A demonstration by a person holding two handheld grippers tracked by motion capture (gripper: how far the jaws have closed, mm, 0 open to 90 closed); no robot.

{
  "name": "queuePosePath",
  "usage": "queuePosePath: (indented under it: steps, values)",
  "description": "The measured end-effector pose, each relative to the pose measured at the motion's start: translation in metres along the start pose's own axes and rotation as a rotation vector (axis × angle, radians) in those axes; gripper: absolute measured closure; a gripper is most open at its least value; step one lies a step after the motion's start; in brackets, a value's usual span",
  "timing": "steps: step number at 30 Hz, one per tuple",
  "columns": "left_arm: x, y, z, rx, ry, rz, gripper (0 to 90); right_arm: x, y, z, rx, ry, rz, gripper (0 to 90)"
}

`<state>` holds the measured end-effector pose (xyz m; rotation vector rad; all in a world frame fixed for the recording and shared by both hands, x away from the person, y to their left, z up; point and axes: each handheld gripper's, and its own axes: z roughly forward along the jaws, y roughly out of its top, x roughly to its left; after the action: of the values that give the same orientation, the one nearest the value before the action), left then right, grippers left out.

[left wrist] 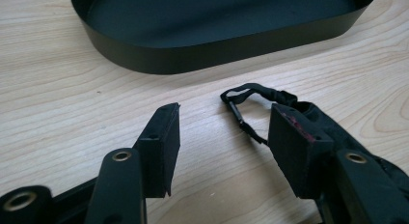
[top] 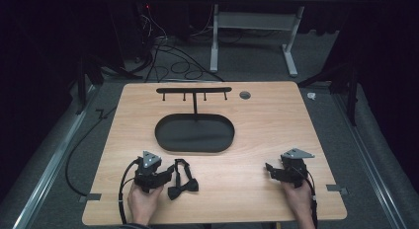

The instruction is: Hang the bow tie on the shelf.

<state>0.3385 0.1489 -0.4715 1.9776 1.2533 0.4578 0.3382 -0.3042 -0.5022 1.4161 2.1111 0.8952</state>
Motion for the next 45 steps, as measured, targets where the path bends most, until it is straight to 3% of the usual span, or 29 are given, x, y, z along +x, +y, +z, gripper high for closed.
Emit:
queuePosePath:
  steps: [14, 24, 28, 33, 39, 45]
  values:
    - [-0.005, 0.007, 0.023, 0.059, -0.012, 0.0, 50.1, 0.0, 0.0, 0.0, 0.0, 0.001, 0.0, 29.2]
    - [-0.008, 0.005, 0.037, 0.115, 0.0, 0.024, 60.7, 0.0, 0.0, 0.0, 0.0, 0.001, -0.003, 29.1]
    - [-0.01, 0.004, 0.038, 0.112, 0.006, 0.033, 65.2, 0.0, 0.0, 0.0, 0.0, 0.001, -0.003, 29.2]
    - [-0.014, 0.003, 0.037, 0.117, 0.022, 0.085, 75.9, 0.0, 0.0, 0.0, 0.001, 0.001, -0.004, 29.2]
    - [-0.014, 0.004, 0.037, 0.117, 0.012, 0.089, 85.1, 0.0, 0.0, 0.0, 0.001, 0.0, -0.005, 29.1]
    - [-0.012, 0.004, 0.037, 0.117, -0.009, 0.08, 86.8, 0.0, 0.0, 0.0, 0.002, 0.001, -0.004, 29.1]
